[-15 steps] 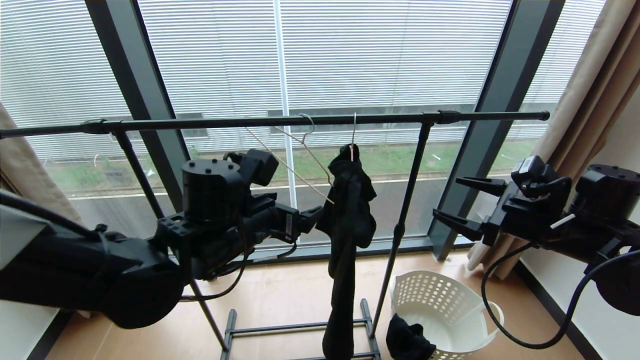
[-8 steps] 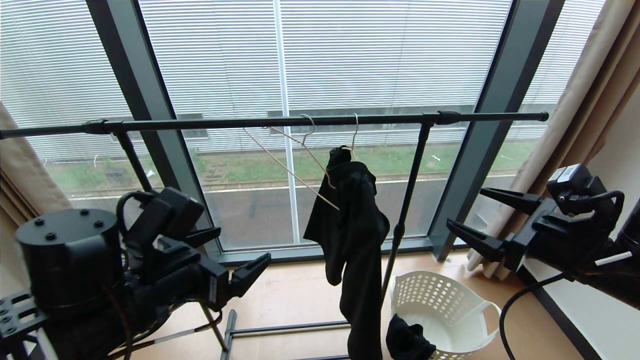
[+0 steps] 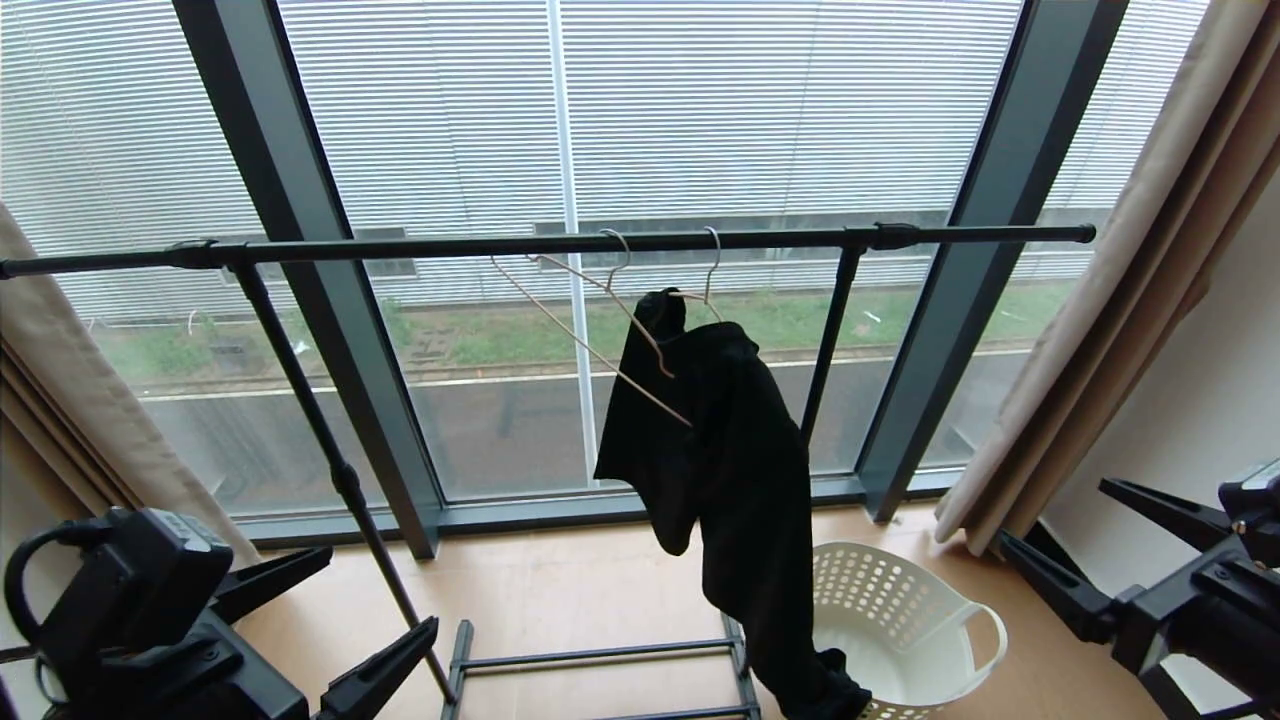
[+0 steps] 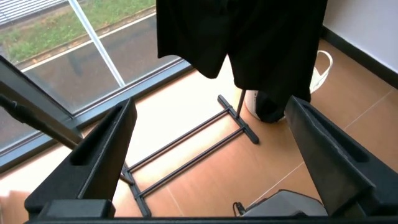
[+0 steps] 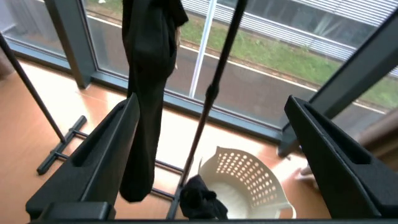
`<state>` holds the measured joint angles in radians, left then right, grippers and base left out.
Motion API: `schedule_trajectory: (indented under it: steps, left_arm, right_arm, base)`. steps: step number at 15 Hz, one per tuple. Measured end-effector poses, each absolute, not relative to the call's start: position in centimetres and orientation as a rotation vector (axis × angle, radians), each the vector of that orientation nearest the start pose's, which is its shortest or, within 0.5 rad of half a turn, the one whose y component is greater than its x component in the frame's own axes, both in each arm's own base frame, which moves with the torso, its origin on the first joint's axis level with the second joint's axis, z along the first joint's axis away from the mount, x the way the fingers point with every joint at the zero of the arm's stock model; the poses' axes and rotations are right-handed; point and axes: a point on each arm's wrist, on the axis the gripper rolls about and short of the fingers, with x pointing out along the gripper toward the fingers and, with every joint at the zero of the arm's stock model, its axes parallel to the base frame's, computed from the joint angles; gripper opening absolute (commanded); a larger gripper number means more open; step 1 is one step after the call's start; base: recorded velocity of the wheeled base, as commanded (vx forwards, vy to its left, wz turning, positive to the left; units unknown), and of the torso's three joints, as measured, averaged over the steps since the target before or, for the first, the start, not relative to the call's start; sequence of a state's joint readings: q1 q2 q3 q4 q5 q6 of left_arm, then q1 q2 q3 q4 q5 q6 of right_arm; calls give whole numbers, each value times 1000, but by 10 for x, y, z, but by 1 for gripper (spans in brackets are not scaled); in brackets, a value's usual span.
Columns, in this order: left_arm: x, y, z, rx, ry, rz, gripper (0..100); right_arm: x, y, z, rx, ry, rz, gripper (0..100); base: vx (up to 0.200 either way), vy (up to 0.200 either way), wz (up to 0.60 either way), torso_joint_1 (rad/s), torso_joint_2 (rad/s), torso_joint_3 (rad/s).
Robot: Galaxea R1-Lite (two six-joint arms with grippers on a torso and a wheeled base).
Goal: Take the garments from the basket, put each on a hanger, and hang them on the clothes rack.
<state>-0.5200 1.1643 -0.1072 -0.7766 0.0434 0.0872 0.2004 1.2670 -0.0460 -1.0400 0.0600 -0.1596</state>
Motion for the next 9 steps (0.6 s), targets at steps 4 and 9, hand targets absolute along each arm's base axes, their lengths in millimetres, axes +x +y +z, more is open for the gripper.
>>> schedule_trajectory:
  steps: [4, 9]
  left_arm:
    - [81, -45, 127, 172, 190, -475, 100]
    - [45, -22, 108, 194, 272, -435, 100]
  right_arm:
    - [100, 22, 120, -183, 250, 250, 100]
    - [39, 9, 100, -194, 330, 262, 100]
  base:
    - [0, 0, 0, 0, 0, 0]
    - [0, 0, 0, 0, 0, 0]
